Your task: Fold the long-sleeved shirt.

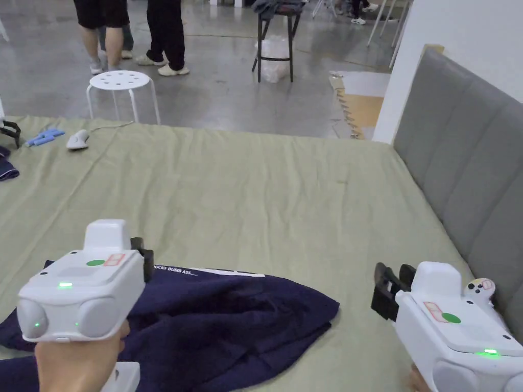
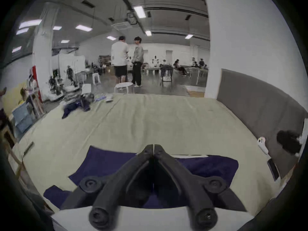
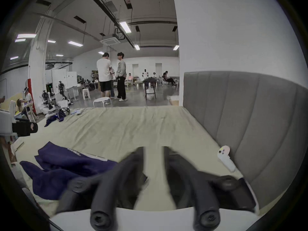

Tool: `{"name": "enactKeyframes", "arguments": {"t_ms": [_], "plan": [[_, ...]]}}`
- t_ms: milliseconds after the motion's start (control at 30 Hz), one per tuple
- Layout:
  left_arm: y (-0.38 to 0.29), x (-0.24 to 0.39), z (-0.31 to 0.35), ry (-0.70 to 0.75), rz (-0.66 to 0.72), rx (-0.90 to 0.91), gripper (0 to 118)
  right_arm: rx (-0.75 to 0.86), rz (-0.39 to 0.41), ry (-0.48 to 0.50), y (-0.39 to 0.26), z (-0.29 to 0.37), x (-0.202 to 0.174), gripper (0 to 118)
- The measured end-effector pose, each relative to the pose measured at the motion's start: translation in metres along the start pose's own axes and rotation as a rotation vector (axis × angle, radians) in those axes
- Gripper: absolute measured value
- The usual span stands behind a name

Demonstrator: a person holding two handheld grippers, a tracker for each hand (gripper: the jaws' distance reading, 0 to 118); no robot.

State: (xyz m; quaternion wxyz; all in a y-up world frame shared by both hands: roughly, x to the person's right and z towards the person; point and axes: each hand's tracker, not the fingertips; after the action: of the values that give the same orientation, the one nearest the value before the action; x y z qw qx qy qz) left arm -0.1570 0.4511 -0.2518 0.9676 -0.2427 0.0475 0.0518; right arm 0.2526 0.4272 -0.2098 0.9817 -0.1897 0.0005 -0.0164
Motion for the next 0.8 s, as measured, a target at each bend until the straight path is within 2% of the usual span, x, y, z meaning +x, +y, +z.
{"name": "enactKeyframes", "arguments": {"t_ms": [33, 67, 100, 133, 300, 367, 467, 533, 567, 600, 633, 667, 700, 733, 767, 800], "plan": [[-0.003, -0.011, 0.0, 0.001, -0.008, -0.007, 3, -0.032, -0.01, -0.007, -0.008, -0.003, -0.002, 59], [-0.007, -0.021, 0.0, 0.013, 0.002, -0.004, 3, -0.077, -0.018, -0.009, -0.015, -0.007, -0.003, 96], [-0.01, -0.031, -0.002, 0.032, 0.025, -0.011, 3, -0.12, -0.022, 0.007, -0.022, -0.014, -0.004, 114], [-0.012, -0.038, -0.003, 0.032, 0.029, -0.02, 3, -0.144, -0.023, 0.01, -0.026, -0.019, -0.004, 118], [-0.025, -0.057, -0.007, 0.047, 0.038, -0.04, 3, -0.268, -0.08, -0.005, -0.046, -0.076, -0.007, 118], [-0.03, -0.062, -0.012, 0.054, 0.049, -0.058, 3, -0.345, -0.119, 0.031, -0.051, -0.109, -0.01, 118], [-0.04, -0.077, -0.024, 0.074, 0.05, -0.09, 3, -0.441, -0.163, 0.069, -0.065, -0.164, -0.015, 107], [-0.049, -0.09, -0.031, 0.085, 0.078, -0.122, 3, -0.519, -0.235, 0.08, -0.078, -0.193, -0.015, 102], [-0.052, -0.095, -0.03, 0.094, 0.096, -0.14, 3, -0.557, -0.257, 0.072, -0.084, -0.203, -0.016, 88], [-0.056, -0.102, -0.032, 0.1, 0.102, -0.147, 3, -0.574, -0.273, 0.085, -0.087, -0.208, -0.016, 86], [-0.06, -0.109, -0.033, 0.106, 0.106, -0.152, 4, -0.535, -0.233, 0.058, -0.084, -0.203, -0.02, 80], [-0.063, -0.119, -0.037, 0.108, 0.108, -0.159, 9, -0.493, -0.19, 0.073, -0.076, -0.19, -0.025, 52], [-0.065, -0.129, -0.042, 0.125, 0.109, -0.168, 26, -0.479, -0.169, 0.117, -0.073, -0.188, -0.026, 25], [-0.067, -0.137, -0.047, 0.141, 0.118, -0.182, 53, -0.456, -0.17, 0.131, -0.069, -0.185, -0.027, 12], [-0.068, -0.146, -0.053, 0.167, 0.149, -0.191, 88, -0.436, -0.178, 0.154, -0.066, -0.183, -0.031, 10], [-0.068, -0.153, -0.06, 0.169, 0.163, -0.2, 107, -0.437, -0.15, 0.106, -0.064, -0.181, -0.037, 10]]}}
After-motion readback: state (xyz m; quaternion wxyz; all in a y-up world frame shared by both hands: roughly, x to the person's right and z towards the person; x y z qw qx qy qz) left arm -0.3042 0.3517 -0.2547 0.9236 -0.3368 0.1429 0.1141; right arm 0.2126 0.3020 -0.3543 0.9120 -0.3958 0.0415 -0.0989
